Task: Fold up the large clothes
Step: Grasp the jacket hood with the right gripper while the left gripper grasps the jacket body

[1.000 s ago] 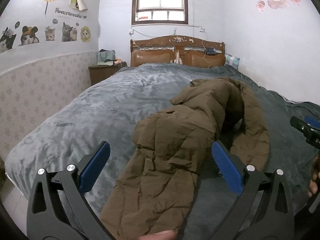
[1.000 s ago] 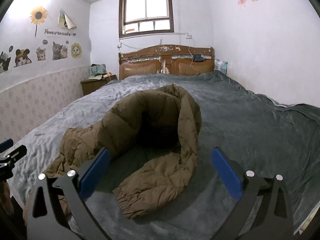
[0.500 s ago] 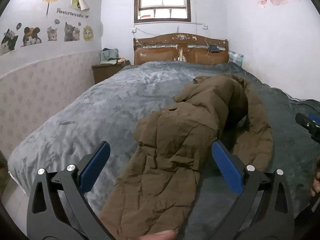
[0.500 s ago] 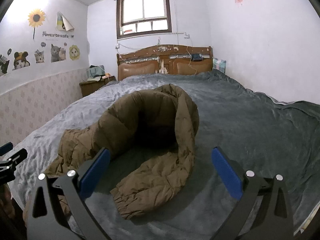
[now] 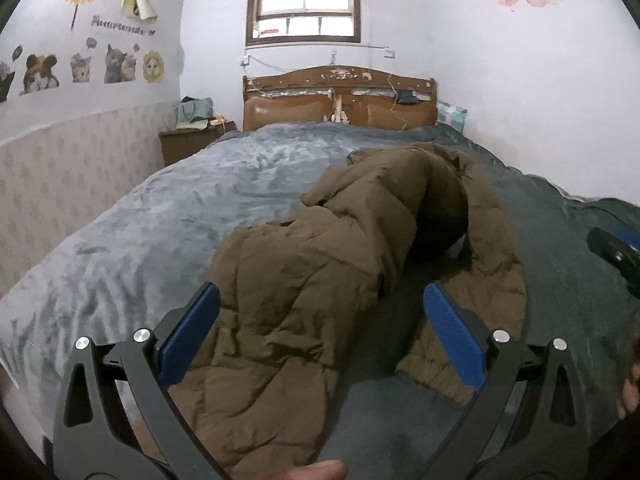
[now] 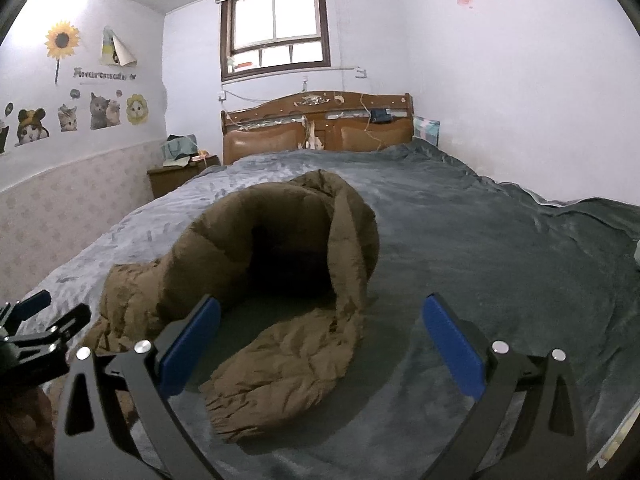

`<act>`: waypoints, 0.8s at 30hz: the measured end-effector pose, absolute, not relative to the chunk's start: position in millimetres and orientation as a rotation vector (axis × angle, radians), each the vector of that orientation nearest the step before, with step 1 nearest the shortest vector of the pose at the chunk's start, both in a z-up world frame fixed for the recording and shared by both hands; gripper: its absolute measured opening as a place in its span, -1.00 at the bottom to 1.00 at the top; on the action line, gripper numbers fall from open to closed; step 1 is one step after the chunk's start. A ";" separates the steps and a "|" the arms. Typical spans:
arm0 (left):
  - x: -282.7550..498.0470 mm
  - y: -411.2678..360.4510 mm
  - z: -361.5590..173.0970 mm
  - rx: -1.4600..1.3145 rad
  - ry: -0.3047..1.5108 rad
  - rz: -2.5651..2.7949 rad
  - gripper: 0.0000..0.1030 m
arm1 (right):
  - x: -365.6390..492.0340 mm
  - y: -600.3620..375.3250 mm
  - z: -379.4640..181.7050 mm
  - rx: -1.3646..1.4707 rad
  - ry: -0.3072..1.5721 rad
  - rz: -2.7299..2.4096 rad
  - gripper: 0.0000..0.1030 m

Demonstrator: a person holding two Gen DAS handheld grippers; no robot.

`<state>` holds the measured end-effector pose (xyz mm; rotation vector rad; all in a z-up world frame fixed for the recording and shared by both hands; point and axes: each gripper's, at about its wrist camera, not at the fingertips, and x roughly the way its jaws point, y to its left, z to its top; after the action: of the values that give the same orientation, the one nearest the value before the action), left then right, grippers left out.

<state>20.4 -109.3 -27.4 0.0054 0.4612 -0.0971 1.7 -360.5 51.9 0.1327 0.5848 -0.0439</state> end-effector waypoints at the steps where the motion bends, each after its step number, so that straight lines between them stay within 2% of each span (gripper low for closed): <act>1: 26.5 -112.5 -30.8 -0.003 0.474 -0.095 0.94 | 4.8 -362.4 49.9 0.127 0.587 -0.044 0.97; 15: 101.5 -157.3 -82.4 0.080 0.519 -0.019 0.90 | 68.2 -374.3 28.4 0.134 0.563 0.006 0.97; 17: 114.4 -158.8 -88.2 0.089 0.523 -0.007 0.79 | 70.1 -374.4 29.0 0.132 0.563 0.000 0.97; 20: 128.0 -155.3 -93.3 0.089 0.535 0.002 0.49 | 73.0 -370.0 25.9 0.124 0.577 0.006 0.97; 22: 132.6 -149.1 -93.5 0.094 0.529 0.001 0.00 | 76.6 -365.8 24.1 0.107 0.591 0.009 0.97; 24: 136.4 -133.4 -89.4 0.082 0.534 0.003 -0.33 | 79.9 -363.2 23.5 0.098 0.599 0.013 0.97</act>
<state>136.4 -133.4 -89.4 0.0817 0.5341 0.0029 79.9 -363.2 23.5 0.0981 0.5988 0.0127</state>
